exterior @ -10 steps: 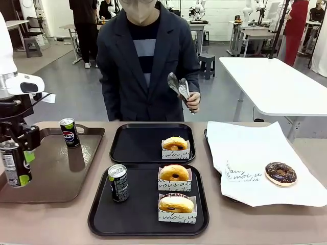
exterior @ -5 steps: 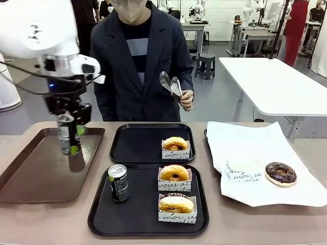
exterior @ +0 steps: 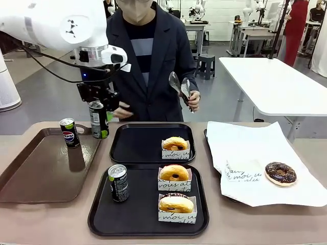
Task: Set up donuts and drinks on trays.
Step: Pick up one Pepsi coke from the Handle tray and place it on the Flat Tray without a Pepsi coke.
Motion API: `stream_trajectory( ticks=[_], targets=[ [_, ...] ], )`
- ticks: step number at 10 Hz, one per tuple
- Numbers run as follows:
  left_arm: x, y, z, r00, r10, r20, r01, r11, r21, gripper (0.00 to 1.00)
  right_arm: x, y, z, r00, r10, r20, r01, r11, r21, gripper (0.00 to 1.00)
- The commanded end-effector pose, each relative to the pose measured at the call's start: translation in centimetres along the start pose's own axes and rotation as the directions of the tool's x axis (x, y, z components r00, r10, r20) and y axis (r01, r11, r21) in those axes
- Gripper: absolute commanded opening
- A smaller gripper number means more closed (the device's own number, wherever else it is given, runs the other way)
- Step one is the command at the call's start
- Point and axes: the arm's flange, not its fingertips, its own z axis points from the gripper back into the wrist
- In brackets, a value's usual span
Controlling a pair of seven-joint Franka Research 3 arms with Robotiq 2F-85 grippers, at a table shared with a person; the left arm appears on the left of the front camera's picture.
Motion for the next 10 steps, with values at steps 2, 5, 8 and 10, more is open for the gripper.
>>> stream_trajectory(
  ticks=[2,5,8,10],
  targets=[
    [-1.4,1.5,-0.8,0.997,-0.051,-0.053,0.048,0.998,-0.051,0.57,0.4,0.1,0.0,1.000,0.015,0.021,-0.016,0.999,0.033,1.00],
    [-15.6,6.1,-0.5,0.977,-0.163,-0.138,0.151,0.984,-0.096,0.57,0.4,0.1,0.0,1.000,0.015,0.021,-0.016,0.999,0.033,1.00],
    [-19.6,7.2,-1.6,0.978,-0.170,-0.118,0.159,0.982,-0.099,0.57,0.4,0.1,0.0,1.000,0.015,0.021,-0.016,0.999,0.033,1.00],
    [-18.9,7.4,-0.8,0.976,-0.182,-0.116,0.173,0.981,-0.086,0.57,0.4,0.1,0.0,1.000,0.015,0.021,-0.016,0.999,0.033,1.00]
  ],
)
